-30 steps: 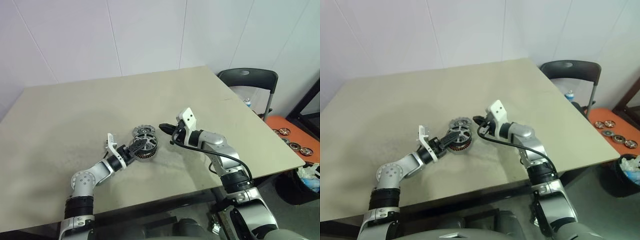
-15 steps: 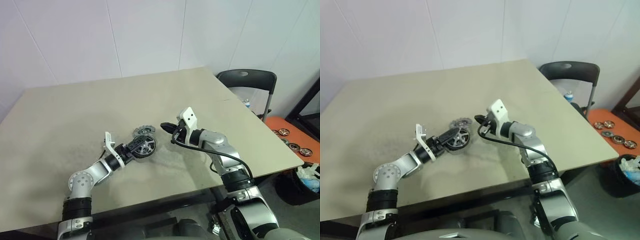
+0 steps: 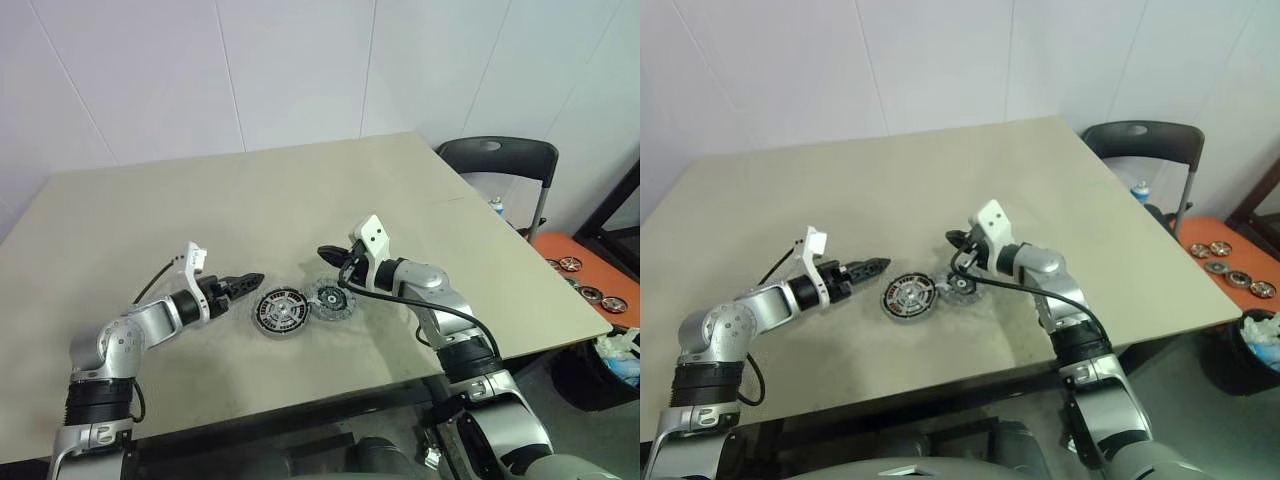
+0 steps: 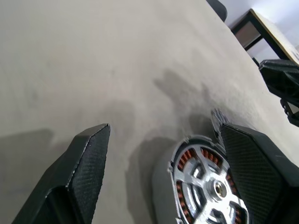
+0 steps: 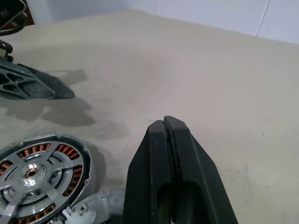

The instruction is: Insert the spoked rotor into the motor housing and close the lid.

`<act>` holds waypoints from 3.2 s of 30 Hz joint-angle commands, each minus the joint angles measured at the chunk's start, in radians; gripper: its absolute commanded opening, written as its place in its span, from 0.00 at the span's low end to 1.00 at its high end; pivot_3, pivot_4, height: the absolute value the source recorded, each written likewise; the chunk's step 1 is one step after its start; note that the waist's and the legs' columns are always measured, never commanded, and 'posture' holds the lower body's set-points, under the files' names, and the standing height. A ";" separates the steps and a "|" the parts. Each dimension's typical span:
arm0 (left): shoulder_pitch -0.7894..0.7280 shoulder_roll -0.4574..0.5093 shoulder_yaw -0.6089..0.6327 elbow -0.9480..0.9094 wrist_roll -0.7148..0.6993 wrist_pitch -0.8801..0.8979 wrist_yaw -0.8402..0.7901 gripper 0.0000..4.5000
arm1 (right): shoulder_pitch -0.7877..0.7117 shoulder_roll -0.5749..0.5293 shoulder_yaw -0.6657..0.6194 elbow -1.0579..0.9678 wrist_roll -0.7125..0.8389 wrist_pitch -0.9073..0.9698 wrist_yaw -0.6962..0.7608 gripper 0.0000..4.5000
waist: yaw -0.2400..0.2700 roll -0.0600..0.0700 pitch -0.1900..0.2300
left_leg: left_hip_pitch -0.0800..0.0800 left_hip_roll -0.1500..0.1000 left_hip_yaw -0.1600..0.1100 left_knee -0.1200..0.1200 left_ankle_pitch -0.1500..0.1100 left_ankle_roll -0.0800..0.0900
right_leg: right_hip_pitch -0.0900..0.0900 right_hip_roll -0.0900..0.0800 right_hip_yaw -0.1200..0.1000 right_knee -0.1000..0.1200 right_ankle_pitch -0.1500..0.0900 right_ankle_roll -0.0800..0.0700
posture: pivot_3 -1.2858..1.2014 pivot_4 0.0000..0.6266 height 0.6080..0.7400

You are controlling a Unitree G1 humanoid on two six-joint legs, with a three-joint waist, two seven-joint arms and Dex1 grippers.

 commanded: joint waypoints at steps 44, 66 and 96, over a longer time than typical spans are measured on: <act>0.074 0.047 -0.254 -0.049 0.449 -0.633 -0.429 0.45 | 0.146 0.047 -0.261 -0.122 0.337 1.001 -0.231 0.85 | -0.011 -0.004 -0.002 | 0.009 0.004 0.006 0.001 -0.002 0.003 | 0.014 0.002 0.002 0.000 -0.003 0.003 | 0.52 0.00 1.00; 0.044 0.073 -0.371 0.075 0.644 -0.718 -0.426 0.38 | -0.019 0.272 -0.392 0.068 0.364 0.587 -0.435 0.32 | -0.028 0.009 0.000 | -0.013 0.029 0.019 -0.001 0.005 -0.006 | -0.001 -0.001 -0.021 -0.013 0.012 -0.005 | 0.52 0.00 1.00; -0.068 -0.056 -0.134 0.179 0.510 -0.711 -0.201 0.00 | 0.001 0.035 0.219 -0.133 -0.135 -0.062 -0.095 0.07 | -0.024 0.003 0.000 | -0.012 0.029 0.019 0.002 0.006 -0.008 | 0.000 0.000 -0.022 -0.012 0.014 -0.007 | 0.52 0.00 1.00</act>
